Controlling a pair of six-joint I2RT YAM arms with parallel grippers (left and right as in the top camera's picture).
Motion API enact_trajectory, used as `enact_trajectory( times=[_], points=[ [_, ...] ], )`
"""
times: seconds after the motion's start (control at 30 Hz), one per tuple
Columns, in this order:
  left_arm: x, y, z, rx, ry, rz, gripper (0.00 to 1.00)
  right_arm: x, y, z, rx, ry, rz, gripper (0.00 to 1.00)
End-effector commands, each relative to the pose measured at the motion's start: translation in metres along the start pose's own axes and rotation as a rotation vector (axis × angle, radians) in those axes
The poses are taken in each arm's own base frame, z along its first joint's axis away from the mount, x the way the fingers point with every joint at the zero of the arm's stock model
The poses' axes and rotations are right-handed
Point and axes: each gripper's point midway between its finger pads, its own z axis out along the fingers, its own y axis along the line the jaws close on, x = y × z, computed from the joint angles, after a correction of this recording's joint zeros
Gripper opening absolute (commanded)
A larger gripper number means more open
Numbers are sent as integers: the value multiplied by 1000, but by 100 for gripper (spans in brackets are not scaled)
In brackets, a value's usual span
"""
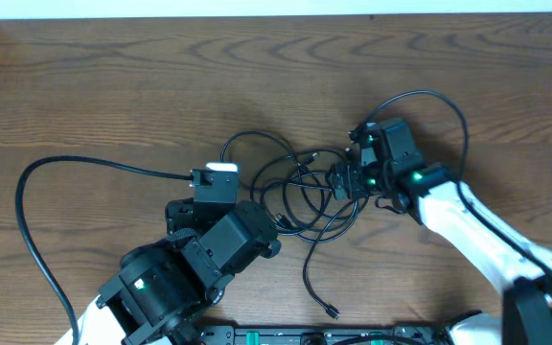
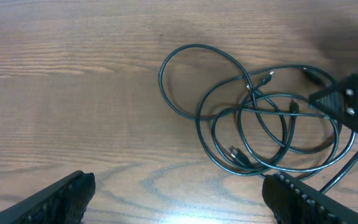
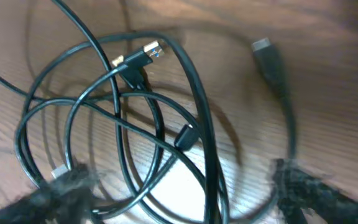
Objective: Untangle cables
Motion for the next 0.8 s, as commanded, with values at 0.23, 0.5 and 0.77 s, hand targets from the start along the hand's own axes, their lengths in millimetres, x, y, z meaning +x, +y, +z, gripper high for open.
enact_trajectory(
  times=[0.23,0.5,0.77],
  points=[
    [-9,3,-7,1,-31,-39,91,3,29,18,-185,35,-13,1],
    [-9,3,-7,1,-31,-39,91,-48,71,-63,-273,-240,-122,1],
    [-9,3,-7,1,-31,-39,91,-103,111,-202,-361,-647,-208,1]
  ],
)
